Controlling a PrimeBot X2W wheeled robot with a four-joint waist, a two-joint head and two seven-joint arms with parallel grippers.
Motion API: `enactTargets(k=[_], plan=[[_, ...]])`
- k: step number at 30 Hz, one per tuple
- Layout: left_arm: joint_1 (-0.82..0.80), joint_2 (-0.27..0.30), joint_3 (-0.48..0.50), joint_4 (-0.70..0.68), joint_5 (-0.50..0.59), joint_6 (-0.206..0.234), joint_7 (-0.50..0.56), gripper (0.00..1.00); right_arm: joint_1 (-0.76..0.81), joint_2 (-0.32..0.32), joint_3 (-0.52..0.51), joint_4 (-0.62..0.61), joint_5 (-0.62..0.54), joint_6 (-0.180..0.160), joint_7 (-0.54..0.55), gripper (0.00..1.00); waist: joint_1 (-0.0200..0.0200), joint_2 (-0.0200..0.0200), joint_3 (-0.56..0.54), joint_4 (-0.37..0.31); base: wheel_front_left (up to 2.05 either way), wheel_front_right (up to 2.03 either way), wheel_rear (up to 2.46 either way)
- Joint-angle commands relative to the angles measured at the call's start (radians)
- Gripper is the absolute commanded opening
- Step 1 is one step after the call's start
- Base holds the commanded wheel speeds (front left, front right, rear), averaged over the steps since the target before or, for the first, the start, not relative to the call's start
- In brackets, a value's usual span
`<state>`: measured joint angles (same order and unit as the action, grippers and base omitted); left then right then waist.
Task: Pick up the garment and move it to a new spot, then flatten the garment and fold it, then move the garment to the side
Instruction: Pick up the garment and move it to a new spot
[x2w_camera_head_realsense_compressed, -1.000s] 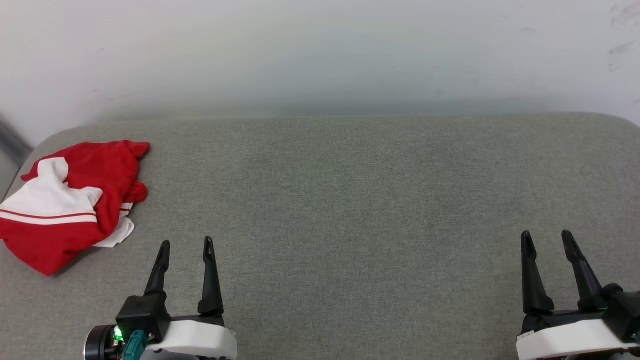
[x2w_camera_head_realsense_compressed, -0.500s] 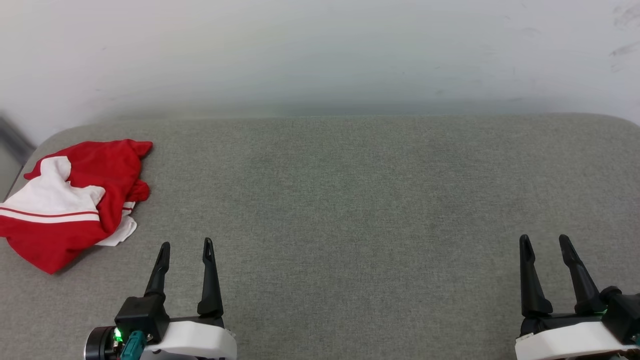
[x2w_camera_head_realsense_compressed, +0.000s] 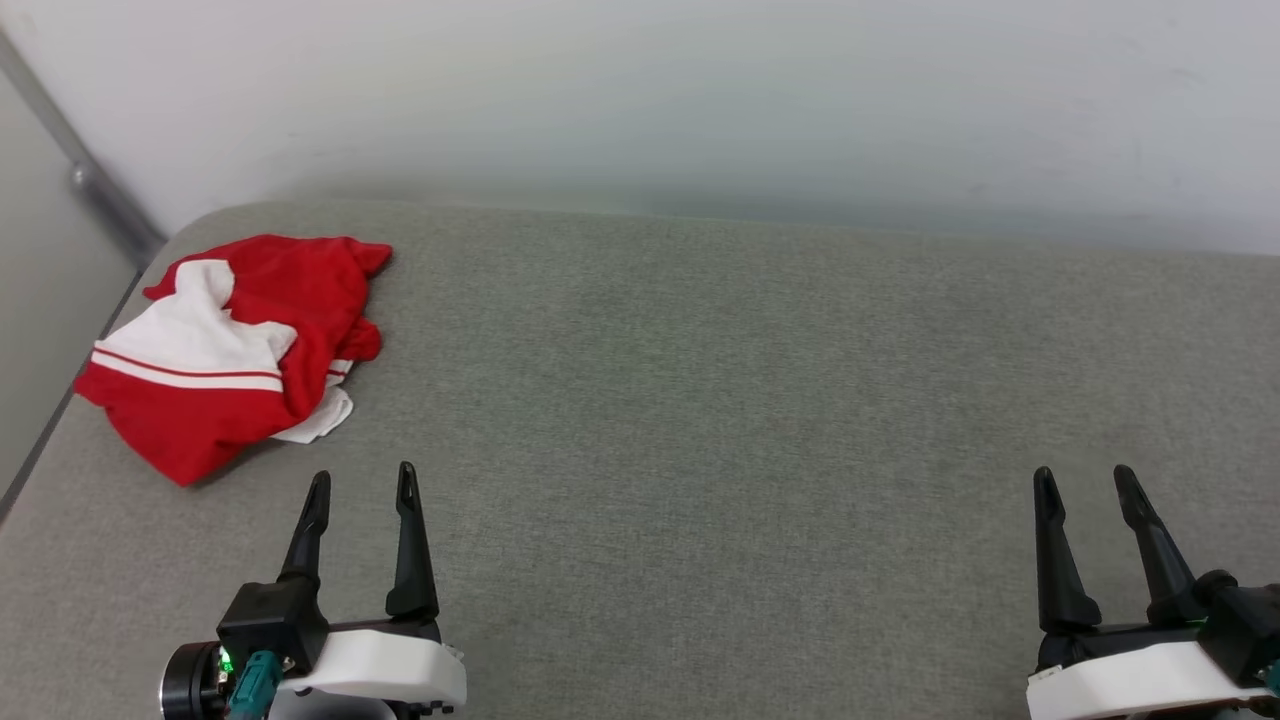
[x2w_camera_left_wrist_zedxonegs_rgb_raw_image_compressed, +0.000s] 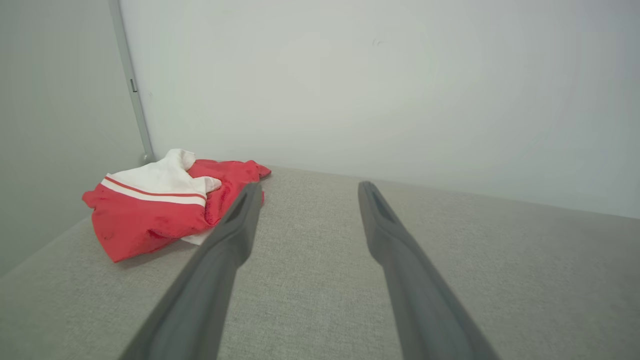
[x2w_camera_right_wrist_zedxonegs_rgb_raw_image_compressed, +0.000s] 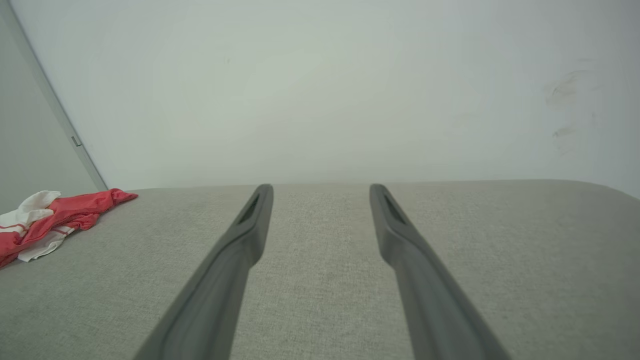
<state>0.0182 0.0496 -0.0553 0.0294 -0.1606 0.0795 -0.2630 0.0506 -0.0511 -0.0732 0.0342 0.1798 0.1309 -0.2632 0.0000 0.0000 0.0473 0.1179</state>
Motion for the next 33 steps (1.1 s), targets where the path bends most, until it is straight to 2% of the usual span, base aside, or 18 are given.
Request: enactTargets(k=[1, 12, 24, 33], plan=[[-0.009, 0.001, 0.004, 0.000, 0.001, 0.004, -0.003, 1.00, -0.001, 0.001, -0.001, -0.008, -0.009, 0.000, -0.002, 1.00, 0.0000, 0.0000, 0.008, 0.045, 0.00, 0.00, 0.00], [-0.016, 0.001, 0.010, 0.005, -0.025, 0.014, -0.003, 1.00, -0.002, 0.002, 0.001, -0.018, -0.042, 0.000, -0.002, 1.00, 0.0000, 0.0000, 0.026, 0.188, 0.00, 0.00, 0.00], [0.011, 0.001, 0.016, 0.011, -0.035, 0.023, -0.003, 1.00, 0.005, 0.001, 0.011, -0.020, -0.064, 0.000, -0.002, 1.00, 0.0000, 0.0000, 0.020, 0.313, 0.00, 0.00, 0.00], [0.022, 0.001, 0.028, 0.010, -0.048, 0.022, -0.003, 1.00, 0.005, 0.001, 0.016, -0.016, -0.071, 0.000, -0.002, 1.00, 0.0000, 0.0000, 0.016, 0.359, 0.00, 0.00, 0.00]])
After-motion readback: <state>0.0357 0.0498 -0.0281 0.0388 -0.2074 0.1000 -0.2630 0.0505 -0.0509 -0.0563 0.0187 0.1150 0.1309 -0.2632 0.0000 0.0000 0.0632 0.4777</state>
